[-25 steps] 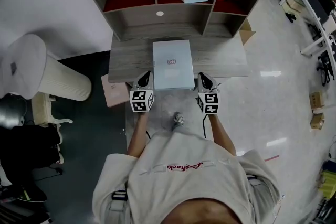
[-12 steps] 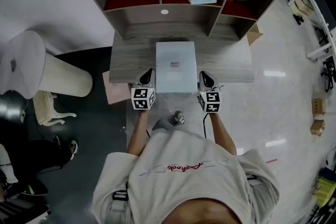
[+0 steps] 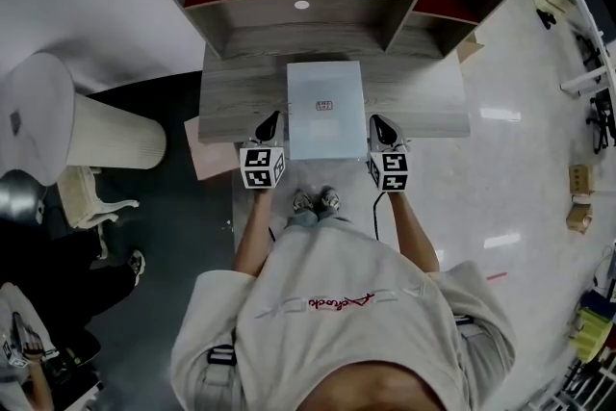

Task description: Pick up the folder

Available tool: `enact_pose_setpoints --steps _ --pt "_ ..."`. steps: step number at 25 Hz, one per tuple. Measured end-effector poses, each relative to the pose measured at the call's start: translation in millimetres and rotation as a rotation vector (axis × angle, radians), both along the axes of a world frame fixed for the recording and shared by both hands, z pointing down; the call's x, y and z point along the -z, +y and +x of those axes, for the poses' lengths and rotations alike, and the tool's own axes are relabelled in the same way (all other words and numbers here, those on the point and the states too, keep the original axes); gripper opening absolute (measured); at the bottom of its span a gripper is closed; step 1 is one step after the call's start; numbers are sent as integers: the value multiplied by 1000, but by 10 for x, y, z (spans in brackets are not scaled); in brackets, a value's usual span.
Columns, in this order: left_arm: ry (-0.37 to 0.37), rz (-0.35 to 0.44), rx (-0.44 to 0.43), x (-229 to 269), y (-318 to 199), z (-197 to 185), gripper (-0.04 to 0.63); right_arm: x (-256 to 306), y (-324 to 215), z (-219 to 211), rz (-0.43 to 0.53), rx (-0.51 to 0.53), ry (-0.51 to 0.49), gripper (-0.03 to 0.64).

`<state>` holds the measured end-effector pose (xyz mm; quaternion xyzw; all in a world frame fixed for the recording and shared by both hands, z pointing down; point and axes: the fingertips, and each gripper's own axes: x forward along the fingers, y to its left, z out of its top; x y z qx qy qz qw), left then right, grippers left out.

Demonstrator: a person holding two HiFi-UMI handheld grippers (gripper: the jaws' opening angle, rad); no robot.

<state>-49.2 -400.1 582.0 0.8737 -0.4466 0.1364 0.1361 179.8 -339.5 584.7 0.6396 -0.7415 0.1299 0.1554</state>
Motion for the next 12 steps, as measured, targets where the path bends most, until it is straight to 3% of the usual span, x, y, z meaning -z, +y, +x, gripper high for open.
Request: enact_pose_setpoints --steps 12 --pt "-20 -81 -16 -372 74 -25 0 -327 66 27 -80 6 5 6"
